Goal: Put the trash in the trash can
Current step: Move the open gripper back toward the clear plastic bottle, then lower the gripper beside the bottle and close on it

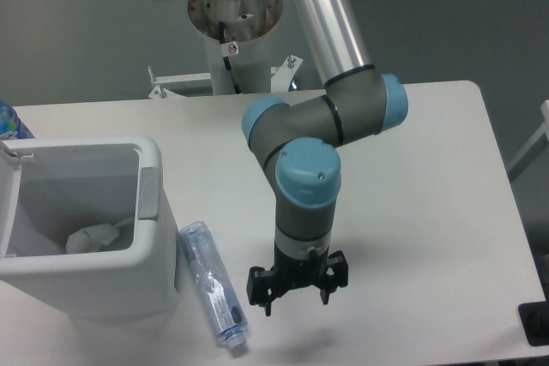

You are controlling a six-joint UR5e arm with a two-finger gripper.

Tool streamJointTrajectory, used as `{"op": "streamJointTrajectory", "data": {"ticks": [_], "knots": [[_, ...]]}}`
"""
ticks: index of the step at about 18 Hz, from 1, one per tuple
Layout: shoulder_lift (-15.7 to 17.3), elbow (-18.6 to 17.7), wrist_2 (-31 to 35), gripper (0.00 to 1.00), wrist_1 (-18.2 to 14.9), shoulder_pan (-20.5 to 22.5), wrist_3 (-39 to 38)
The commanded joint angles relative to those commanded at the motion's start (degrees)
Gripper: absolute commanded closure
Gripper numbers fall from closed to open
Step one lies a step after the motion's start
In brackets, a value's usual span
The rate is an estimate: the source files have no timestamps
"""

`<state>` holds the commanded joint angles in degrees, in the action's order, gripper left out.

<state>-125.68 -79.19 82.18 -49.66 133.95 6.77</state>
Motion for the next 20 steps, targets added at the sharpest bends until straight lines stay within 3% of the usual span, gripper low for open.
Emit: {"op": "streamJointTrajectory", "data": {"ticks": [11, 20], "knots": [[-4.1, 2.7, 0.1, 0.0, 0.0, -4.4, -5.6], [-7.5, 5.3, 2.1, 0.0, 0.1, -6.5, -5.9]]}}
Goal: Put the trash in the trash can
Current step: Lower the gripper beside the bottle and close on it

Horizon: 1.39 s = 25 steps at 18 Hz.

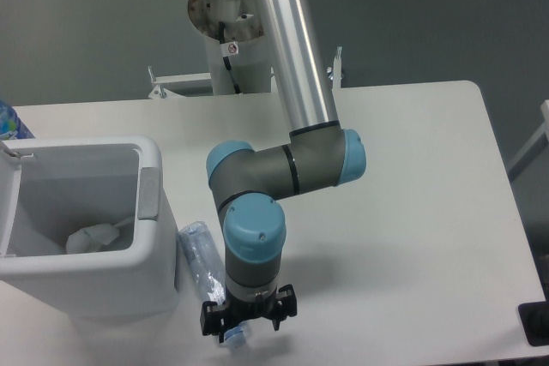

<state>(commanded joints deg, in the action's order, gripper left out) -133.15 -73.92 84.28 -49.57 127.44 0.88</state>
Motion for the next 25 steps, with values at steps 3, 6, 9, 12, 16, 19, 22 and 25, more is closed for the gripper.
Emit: {"op": "streamJointTrajectory", "data": {"ticks": [3, 6, 9, 12, 16, 19, 22, 25], "knots": [[-0.9, 0.5, 0.0, 0.0, 0.0, -0.4, 0.0], [-1.4, 0.5, 0.1, 0.0, 0.0, -0.6, 0.0], [-1.8, 0.5, 0.2, 0.0, 0.2, -1.2, 0.0], [-2.2, 0.6, 2.1, 0.0, 1.6, -1.4, -0.1], [-2.8, 1.1, 3.3, 0.08, 1.7, -1.8, -1.1], [-2.8, 1.1, 3.4, 0.26, 1.6, -1.9, -1.1], [-2.8, 1.1, 3.7, 0.35, 1.6, -2.0, -1.1], [-2.8, 0.9, 3.8, 0.38, 1.6, -2.0, -1.1]]}}
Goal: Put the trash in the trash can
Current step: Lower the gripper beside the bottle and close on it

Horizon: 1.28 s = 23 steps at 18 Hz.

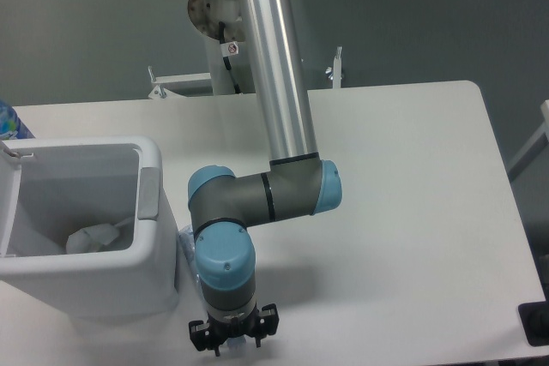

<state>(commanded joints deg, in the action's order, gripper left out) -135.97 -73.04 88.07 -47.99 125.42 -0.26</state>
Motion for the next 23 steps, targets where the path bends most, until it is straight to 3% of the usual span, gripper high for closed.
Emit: {"op": "streamJointTrajectory", "data": {"ticks": [5, 11, 23], "knots": [[0.1, -0.1, 0.1, 0.41, 0.0, 0.0, 0.0], [0.4, -0.2, 0.1, 0.55, 0.0, 0.0, 0.0], [1.1, 0.3, -0.2, 0.61, 0.0, 0.0, 0.6]]}}
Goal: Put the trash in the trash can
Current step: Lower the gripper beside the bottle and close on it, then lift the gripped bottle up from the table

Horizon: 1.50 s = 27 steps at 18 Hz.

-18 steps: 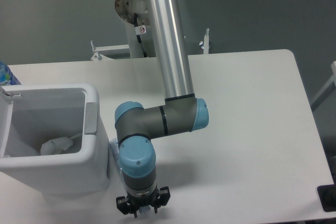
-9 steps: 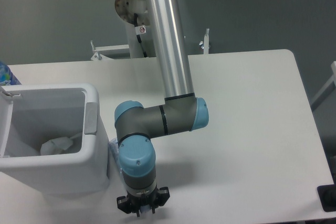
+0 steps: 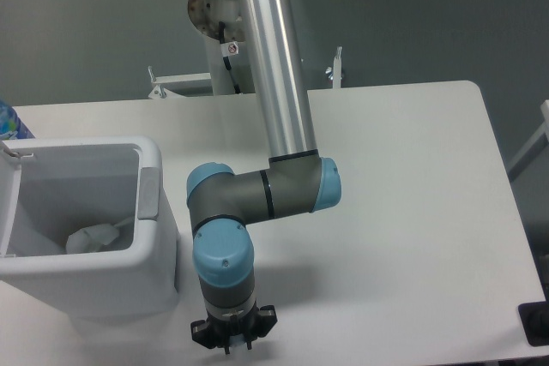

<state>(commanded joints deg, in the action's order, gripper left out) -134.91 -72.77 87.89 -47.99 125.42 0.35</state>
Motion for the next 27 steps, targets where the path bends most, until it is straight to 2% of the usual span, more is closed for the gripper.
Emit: {"op": "streamJointTrajectory", "data": {"ticks": [6, 14, 17, 21, 25, 27], "knots": [[1.2, 0.9, 0.0, 0.68, 0.1, 0.5, 2.5], [5.2, 1.9, -0.3, 0.68, 1.1, 4.5, 4.3], [6.7, 5.0, -0.9, 0.68, 1.3, 6.8, 4.6], [9.7, 8.0, -6.8, 0.67, 1.7, 9.0, 3.3], [11.9, 10.9, -7.6, 0.67, 6.3, 9.4, -1.3], [13.2, 12.6, -7.6, 0.67, 6.9, 9.4, -2.5]]}}
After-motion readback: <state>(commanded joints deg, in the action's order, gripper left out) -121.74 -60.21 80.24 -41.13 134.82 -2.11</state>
